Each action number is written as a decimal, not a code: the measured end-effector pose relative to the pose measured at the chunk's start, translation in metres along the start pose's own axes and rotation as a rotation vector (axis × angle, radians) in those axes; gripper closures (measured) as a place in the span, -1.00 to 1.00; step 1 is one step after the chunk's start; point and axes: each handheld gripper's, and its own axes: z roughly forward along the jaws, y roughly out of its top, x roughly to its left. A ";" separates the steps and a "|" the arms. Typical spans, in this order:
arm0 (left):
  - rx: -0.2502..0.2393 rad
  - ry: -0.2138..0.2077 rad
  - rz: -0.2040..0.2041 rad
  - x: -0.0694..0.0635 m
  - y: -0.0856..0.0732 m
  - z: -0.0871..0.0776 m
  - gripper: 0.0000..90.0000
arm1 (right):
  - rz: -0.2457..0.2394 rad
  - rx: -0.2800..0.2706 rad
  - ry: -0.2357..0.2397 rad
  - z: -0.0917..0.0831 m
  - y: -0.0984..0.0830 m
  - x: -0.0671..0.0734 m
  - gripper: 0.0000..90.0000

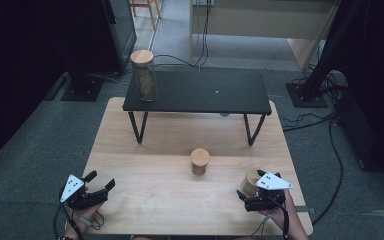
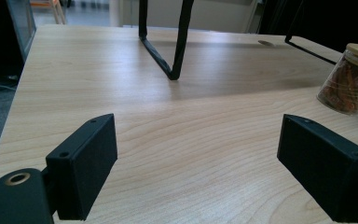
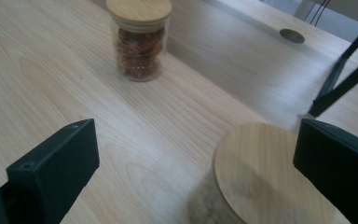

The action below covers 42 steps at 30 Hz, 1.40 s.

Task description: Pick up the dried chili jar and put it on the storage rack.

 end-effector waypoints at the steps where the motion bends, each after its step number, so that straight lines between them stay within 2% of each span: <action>1: -0.001 -0.001 -0.002 0.000 0.000 0.000 -0.73 | 0.001 0.002 0.001 0.002 0.003 0.002 -1.00; 6: -0.009 0.000 -0.018 0.001 -0.001 -0.001 -0.73 | -0.004 0.006 0.005 0.012 0.010 0.007 -0.99; 15: -0.017 -0.005 -0.033 0.004 -0.003 -0.001 -0.73 | 0.003 0.010 0.021 0.027 0.021 0.007 -0.99; 33: -0.018 -0.011 -0.035 0.005 -0.003 -0.001 -0.73 | -0.006 0.007 0.049 0.047 0.033 0.012 -0.97; 42: -0.016 -0.017 -0.034 0.005 -0.002 -0.001 -0.73 | 0.019 0.002 0.060 0.054 0.034 0.011 -0.97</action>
